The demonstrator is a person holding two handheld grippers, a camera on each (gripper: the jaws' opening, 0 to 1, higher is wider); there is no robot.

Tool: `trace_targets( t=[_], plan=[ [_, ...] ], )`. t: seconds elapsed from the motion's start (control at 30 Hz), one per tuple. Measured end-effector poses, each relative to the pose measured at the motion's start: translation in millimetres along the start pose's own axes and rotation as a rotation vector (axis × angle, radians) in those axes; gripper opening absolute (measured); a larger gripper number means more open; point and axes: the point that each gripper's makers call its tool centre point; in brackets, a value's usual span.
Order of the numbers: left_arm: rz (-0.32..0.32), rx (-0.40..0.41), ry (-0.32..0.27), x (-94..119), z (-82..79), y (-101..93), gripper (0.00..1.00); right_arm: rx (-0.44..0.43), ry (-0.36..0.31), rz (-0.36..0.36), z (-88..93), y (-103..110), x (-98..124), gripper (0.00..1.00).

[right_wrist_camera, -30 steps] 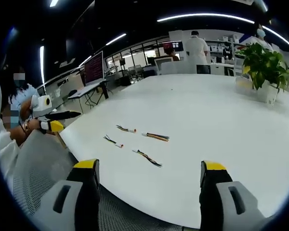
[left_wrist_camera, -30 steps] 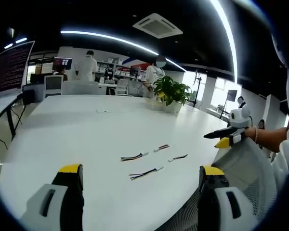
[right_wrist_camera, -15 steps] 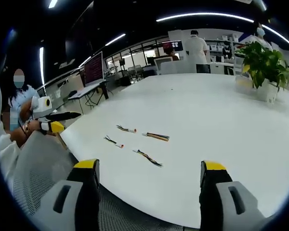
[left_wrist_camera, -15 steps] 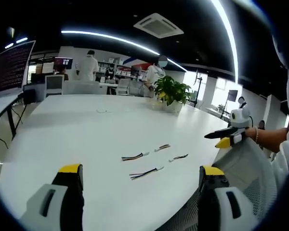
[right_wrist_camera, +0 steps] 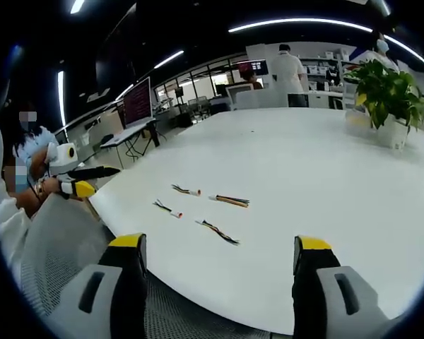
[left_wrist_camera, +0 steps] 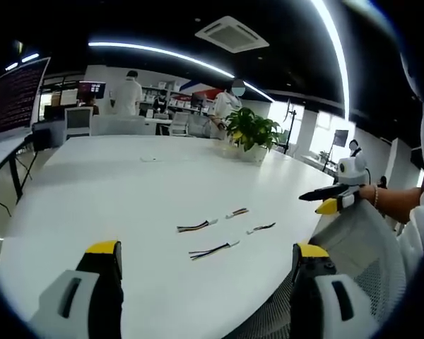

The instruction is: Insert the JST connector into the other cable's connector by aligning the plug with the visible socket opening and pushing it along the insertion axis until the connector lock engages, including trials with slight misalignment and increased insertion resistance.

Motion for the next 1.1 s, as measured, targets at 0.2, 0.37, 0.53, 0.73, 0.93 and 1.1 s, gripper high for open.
trace_targets(
  t=[0.2,0.37,0.53,0.73,0.93,1.1],
  plan=[
    [0.021,0.028,0.002,0,-2.0,-1.9,0.99,-0.004,-0.011,-0.005,-2.8,1,1,0.84],
    [0.015,0.009,-0.001,0,-4.3,-0.8,0.99,0.021,-0.002,-0.022,-5.3,5,0,0.84],
    [0.016,-0.002,-0.003,-4,-10.7,2.5,0.99,0.029,-0.007,-0.042,-10.7,9,-1,0.83],
    [0.025,-0.006,-0.011,-11,-18.2,4.2,0.99,0.036,-0.007,-0.052,-17.8,8,-3,0.82],
    [0.028,-0.011,-0.005,-17,-21.6,8.6,0.99,0.053,-0.012,-0.068,-29.0,9,-8,0.81],
    [0.031,-0.017,-0.007,-23,-25.1,11.9,0.99,0.066,-0.001,-0.077,-32.6,8,-15,0.81]
  ],
)
Point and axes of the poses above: the point that each gripper's makers call its tool centre point, and the gripper's own axes: x roughly backward along the fingers, y roughly to its left, z roughly out of its underside, and after that the axes turned 10 degrees about -z, right-handed
